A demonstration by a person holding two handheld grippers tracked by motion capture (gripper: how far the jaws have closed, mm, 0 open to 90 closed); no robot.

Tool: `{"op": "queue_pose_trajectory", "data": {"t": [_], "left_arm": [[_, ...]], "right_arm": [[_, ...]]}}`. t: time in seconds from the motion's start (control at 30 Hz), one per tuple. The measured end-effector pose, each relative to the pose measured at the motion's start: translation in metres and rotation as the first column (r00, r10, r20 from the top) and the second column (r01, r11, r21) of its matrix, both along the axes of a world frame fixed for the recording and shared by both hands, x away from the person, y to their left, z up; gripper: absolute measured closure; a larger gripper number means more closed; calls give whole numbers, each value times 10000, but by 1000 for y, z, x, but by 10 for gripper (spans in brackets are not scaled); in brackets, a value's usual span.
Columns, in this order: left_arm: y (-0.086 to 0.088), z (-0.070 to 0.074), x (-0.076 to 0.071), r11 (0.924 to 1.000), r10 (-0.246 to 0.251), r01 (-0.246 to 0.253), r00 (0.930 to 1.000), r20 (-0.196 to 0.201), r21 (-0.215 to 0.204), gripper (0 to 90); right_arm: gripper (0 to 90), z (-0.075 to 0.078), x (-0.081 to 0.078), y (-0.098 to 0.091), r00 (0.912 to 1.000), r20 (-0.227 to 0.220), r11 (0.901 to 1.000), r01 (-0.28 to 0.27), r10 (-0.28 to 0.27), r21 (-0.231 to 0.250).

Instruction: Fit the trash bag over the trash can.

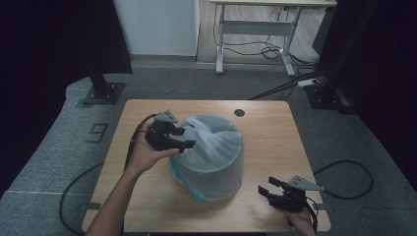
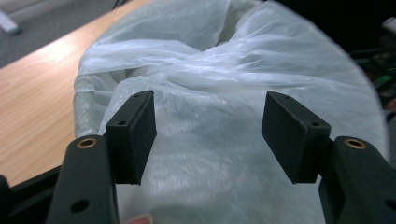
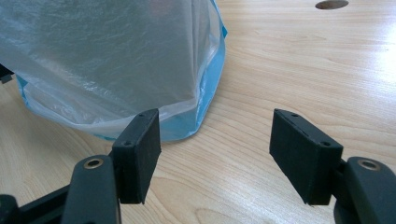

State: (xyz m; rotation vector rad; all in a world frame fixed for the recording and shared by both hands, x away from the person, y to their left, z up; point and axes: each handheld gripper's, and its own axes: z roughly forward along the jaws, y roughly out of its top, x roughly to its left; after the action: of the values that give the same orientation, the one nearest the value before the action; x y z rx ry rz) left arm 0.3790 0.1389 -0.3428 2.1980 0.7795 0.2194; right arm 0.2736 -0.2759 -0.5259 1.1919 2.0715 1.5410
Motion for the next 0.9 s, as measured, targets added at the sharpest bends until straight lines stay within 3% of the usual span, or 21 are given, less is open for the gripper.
{"op": "queue_pose_trajectory", "data": {"t": [0.03,0.07,0.17,0.4,0.57,0.73,0.9], "left_arm": [[0,0,0,10000,0,0,10000,0,0,354],[-7,-2,7,9998,48,-42,9996,-294,201,354],[-14,-7,13,9988,92,-64,9981,-605,477,355],[-21,-17,18,9935,-29,142,9950,-997,1128,361],[-27,-22,20,9854,-30,232,9929,-1190,1686,363],[-25,-21,20,9873,-37,214,9937,-1119,1571,362],[-15,-7,19,9976,-5,58,9971,-761,691,368]], "right_arm": [[331,0,0,0,10000,-10,10000,16,-16,-2],[332,0,0,-1,10000,-34,10000,36,-36,-14],[332,0,0,-2,9999,-75,10000,97,-97,-2],[333,-2,0,-4,9998,-148,9999,138,-138,-9],[334,-2,0,-2,9999,-132,10000,84,-85,-32],[335,-2,0,-2,9998,-193,9999,87,-88,-57],[335,-2,0,-3,9998,-174,9999,99,-99,-26]]}}
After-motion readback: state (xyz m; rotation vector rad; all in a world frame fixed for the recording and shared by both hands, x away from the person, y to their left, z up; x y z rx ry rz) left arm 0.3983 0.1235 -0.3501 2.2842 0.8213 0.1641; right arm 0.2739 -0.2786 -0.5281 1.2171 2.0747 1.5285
